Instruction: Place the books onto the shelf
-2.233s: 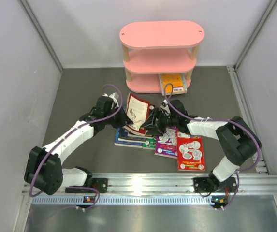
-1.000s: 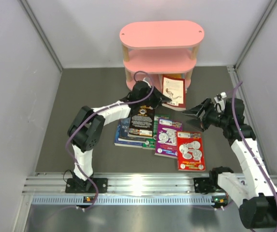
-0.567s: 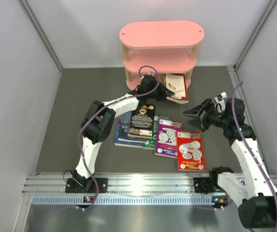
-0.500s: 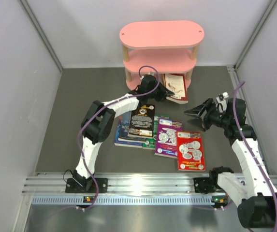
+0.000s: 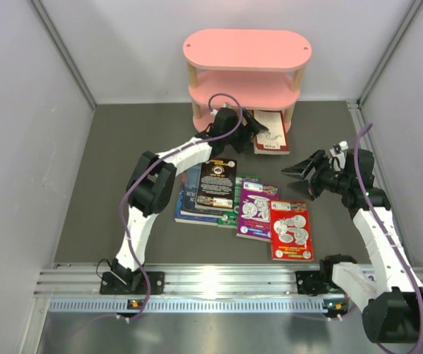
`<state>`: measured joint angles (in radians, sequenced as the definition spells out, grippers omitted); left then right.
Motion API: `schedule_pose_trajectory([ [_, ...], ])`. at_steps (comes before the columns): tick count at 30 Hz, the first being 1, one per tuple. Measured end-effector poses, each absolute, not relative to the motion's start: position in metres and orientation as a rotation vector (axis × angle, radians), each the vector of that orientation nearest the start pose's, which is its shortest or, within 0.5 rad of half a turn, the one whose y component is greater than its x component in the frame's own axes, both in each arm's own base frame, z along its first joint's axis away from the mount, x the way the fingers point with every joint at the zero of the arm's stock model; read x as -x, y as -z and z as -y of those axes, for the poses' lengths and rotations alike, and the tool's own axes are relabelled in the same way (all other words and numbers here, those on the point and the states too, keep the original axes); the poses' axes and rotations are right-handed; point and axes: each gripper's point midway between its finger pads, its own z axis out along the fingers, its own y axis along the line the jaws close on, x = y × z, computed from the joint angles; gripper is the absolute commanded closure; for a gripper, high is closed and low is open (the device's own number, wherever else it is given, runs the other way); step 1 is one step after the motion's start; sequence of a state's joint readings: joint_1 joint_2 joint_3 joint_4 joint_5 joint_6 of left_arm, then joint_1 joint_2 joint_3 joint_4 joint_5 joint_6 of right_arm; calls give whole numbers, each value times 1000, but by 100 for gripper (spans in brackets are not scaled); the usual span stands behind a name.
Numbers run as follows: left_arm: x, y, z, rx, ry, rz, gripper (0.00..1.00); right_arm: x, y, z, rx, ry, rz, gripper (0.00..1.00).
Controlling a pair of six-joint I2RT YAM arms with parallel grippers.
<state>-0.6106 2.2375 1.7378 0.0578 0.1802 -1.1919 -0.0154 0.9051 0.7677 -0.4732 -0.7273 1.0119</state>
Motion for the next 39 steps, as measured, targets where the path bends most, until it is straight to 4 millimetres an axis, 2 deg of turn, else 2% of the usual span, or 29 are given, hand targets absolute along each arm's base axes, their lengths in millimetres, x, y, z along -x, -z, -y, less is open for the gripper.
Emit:
schedule_pose_trajectory([
  [1,-484,-141,421,531,1250,-2203,3,-247,-224,-139,-730,-1330,-2214,35],
  [9,-491,-143,415,541,1229,-2188,2,-250,-216,-137,-717,-1294,-2230,35],
  [11,-491,-141,414,538,1217,-2192,2,-252,-213,-135,-719,-1278,-2235,38],
  [13,-492,-139,413,541,1205,-2194,2,-256,-207,-133,-732,-1247,-2246,50],
  [14,-492,-139,412,543,1199,-2194,2,-258,-204,-131,-738,-1232,-2252,65],
  [17,-492,-133,404,559,1175,-2202,2,-267,-191,-125,-773,-1165,-2281,88],
  [20,-493,-128,390,578,1139,-2217,2,-279,-177,-119,-814,-1095,-2311,100],
  [25,-497,-138,372,574,1111,-2217,2,-294,-142,-123,-846,-996,-2391,100],
  [31,-502,-169,337,550,1074,-2184,2,-320,-102,-136,-863,-908,-2482,100],
  [35,-503,-193,309,511,1034,-2153,1,-347,-84,-146,-856,-857,-2508,100],
  [39,-496,-202,286,445,959,-2153,1,-376,-77,-158,-826,-831,-2505,100],
])
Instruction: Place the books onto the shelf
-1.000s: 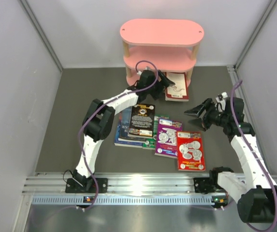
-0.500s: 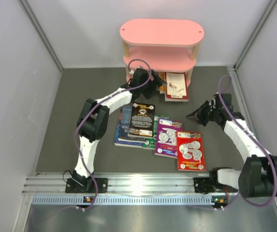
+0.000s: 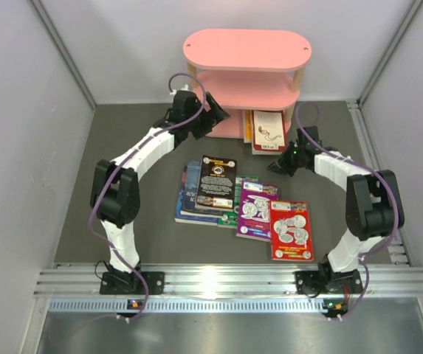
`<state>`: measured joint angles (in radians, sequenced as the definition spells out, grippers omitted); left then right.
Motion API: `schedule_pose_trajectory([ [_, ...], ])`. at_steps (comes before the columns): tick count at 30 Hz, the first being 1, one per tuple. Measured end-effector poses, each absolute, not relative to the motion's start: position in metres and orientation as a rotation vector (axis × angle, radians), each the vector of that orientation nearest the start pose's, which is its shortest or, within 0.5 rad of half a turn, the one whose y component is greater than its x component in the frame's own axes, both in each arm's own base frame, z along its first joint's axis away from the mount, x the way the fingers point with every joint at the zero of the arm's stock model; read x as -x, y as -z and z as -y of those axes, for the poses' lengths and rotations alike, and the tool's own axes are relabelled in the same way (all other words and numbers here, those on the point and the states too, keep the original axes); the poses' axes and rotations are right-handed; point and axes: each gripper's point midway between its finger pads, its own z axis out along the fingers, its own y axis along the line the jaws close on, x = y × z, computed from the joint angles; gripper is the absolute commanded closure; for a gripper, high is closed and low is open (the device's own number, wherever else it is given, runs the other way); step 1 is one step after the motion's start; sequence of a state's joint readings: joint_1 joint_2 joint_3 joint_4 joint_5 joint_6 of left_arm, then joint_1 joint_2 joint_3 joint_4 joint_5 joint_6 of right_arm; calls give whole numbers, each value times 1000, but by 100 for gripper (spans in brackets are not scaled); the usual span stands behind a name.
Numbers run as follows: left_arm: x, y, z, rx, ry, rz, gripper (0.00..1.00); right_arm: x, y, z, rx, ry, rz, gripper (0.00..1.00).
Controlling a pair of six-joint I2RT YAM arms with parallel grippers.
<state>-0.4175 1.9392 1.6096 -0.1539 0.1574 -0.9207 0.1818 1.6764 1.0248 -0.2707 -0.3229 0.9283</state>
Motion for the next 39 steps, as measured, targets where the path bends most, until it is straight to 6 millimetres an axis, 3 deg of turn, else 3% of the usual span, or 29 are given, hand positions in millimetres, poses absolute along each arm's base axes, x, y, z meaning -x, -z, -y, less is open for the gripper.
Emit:
schedule_pose_trajectory([
  [4,-487,-196,276,369,872,-2188,1,-403,-73,-160,-829,-801,-2487,100],
  [12,-472,-162,263,290,739,-2284,1,-456,-64,-166,-844,-778,-2471,100],
  [18,-470,-156,261,273,723,-2298,1,-490,-72,-172,-829,-785,-2438,100],
  [22,-469,-155,261,267,721,-2301,1,-502,-82,-174,-816,-793,-2420,100],
  [29,-469,-152,261,260,717,-2306,1,-500,-84,-177,-807,-814,-2427,100],
  [33,-467,-149,259,232,691,-2317,1,-466,-78,-173,-809,-810,-2478,99],
  [35,-464,-146,254,212,658,-2335,1,-447,-86,-172,-798,-821,-2487,76],
  [38,-453,-149,245,172,614,-2353,1,-424,-117,-173,-738,-875,-2455,49],
  [39,-447,-151,242,161,604,-2360,1,-418,-131,-176,-710,-901,-2435,46],
])
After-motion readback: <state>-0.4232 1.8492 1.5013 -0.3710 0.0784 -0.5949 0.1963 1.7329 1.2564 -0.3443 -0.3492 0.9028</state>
